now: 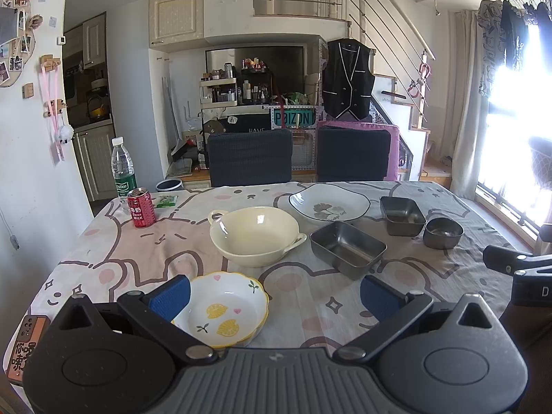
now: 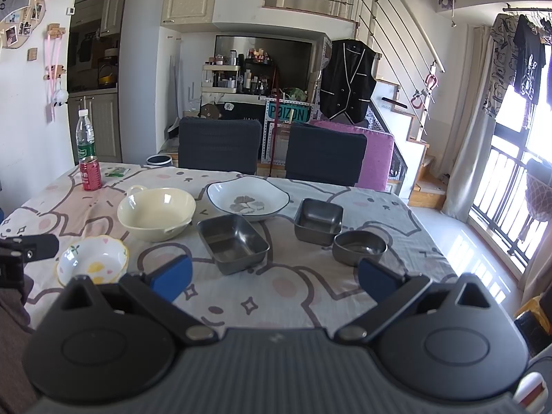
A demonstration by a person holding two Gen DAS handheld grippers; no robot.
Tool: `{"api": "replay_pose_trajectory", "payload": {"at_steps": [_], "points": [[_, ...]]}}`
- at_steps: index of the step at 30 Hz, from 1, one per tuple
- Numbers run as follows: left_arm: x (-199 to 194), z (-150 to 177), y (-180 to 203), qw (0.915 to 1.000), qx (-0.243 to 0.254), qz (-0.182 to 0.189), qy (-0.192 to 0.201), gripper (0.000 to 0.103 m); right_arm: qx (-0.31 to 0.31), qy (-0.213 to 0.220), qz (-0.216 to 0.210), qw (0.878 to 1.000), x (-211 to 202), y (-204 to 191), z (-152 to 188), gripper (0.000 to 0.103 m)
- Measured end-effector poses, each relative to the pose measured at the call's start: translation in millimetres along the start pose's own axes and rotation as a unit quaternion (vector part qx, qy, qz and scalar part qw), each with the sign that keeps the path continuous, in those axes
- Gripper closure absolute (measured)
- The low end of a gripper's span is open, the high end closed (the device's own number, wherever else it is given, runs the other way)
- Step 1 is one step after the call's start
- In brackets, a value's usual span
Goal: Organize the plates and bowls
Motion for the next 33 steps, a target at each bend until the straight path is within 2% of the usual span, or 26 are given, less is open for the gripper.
{"api": "replay_pose_trajectory", "payload": {"at_steps": [33], "points": [[-3.4,-0.1,2.9,1.0,0.0,0.0,0.0,0.0,-0.003,-0.003,0.0,1.0,1.8,-0.7,2.1,0.0]]}}
Point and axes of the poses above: each gripper's, at about its wrist camera, not at the fingertips, and x roughly the way its jaws point, y to its right, z to its underside, the point moved 8 cm from there along x, roughly the way its jaws point, and after that the axes turned 3 degrees about -z, right-handed, at the moved point
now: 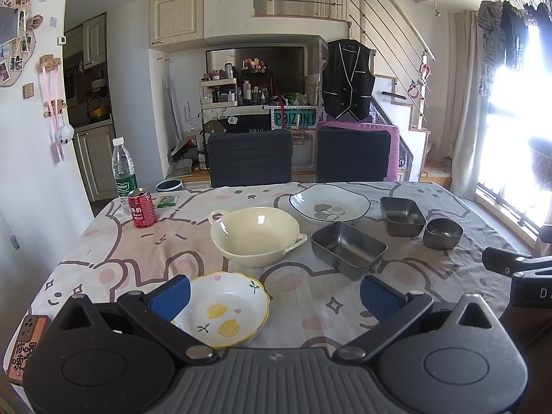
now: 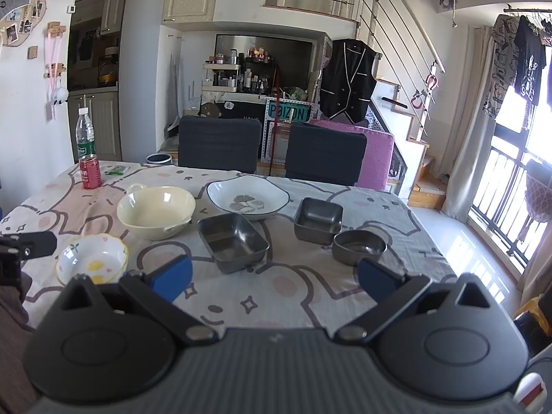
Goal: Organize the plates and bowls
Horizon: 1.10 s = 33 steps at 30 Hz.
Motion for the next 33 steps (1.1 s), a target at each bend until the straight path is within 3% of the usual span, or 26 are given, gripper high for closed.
{"api": "replay_pose_trajectory", "payload": {"at_steps": [26,33], "points": [[-0.1,-0.2,-0.8,1.0,-0.001,-0.001,0.0,0.0,-0.001,0.001,0.001,1.0,0.6,-0.7,-0.2,0.0],[1.1,-7.4,-2.7,0.9997,0.008,-0.025,0.0,0.0,0.004,-0.001,-0.001,1.0,2.2,3.6,-0.5,0.0]]}}
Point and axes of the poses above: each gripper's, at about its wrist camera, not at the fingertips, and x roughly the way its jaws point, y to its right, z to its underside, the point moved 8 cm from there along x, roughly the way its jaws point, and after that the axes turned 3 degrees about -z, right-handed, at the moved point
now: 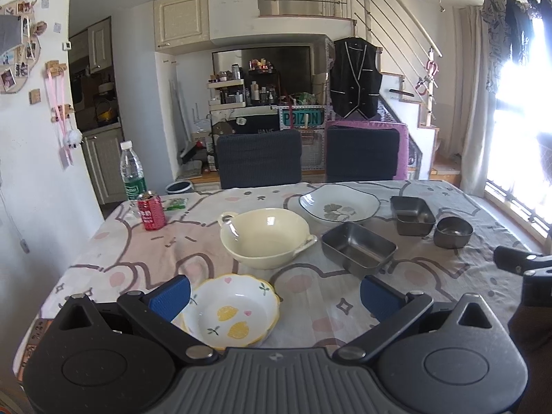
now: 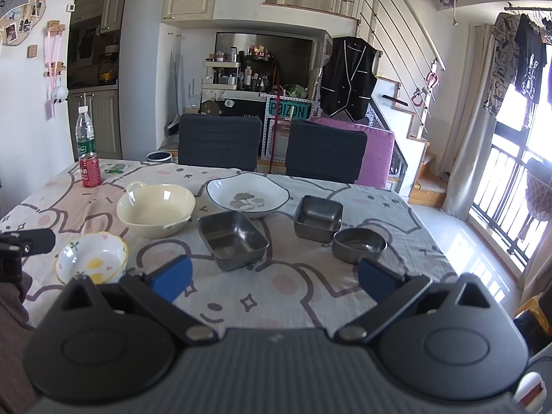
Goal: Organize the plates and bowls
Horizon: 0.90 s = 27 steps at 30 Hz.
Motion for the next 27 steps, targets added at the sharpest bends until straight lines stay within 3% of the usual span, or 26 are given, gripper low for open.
{"api": "replay_pose_trajectory", "payload": {"at_steps": [8,14,20,27], "points": [[14,-21,3,1.0,0.002,-0.002,-0.008,0.0,0.024,0.029,-0.02,0.999,5,12,-24,0.0],[32,-65,4,0.9998,0.006,-0.003,0.018,0.0,0.005,0.055,-0.076,0.996,20,14,-73,0.0],[62,-116,4,0.9991,0.008,-0.007,0.041,0.0,-0.014,0.097,-0.059,0.993,44,27,-135,0.0],[114,-172,13,0.9978,0.013,-0.013,0.064,0.0,0.022,0.119,-0.027,0.992,96,46,-200,0.0]]}}
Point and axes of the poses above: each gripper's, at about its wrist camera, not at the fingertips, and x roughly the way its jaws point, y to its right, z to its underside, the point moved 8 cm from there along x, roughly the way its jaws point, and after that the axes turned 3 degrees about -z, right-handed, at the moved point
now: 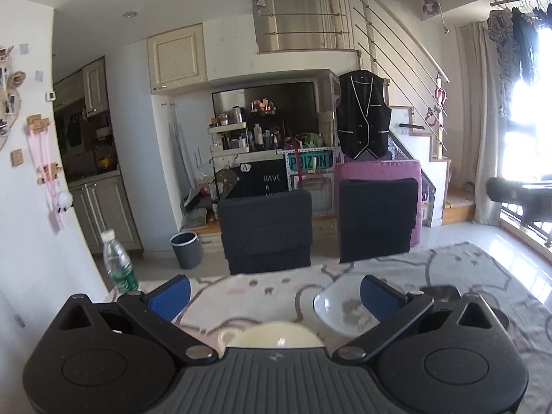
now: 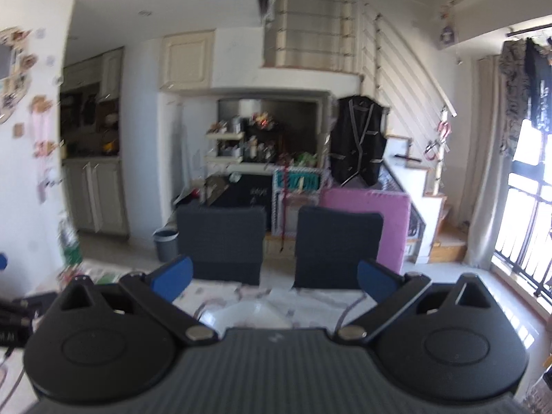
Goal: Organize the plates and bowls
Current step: 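Move both grippers to the white square plate and close on its rim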
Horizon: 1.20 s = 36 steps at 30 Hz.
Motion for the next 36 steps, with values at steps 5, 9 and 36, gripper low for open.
{"api": "replay_pose_trajectory", "payload": {"at_steps": [5,9,36], "points": [[60,-12,4,0.9996,-0.021,0.002,-0.017,0.0,0.042,-0.025,-0.005,0.999,65,11,-8,0.0],[115,2,8,0.9982,-0.033,0.004,-0.051,0.0,0.105,-0.006,0.004,0.994,110,22,23,0.0],[361,83,42,0.9765,0.042,0.092,-0.19,0.029,0.205,-0.325,-0.017,0.923,302,12,230,0.082]]}}
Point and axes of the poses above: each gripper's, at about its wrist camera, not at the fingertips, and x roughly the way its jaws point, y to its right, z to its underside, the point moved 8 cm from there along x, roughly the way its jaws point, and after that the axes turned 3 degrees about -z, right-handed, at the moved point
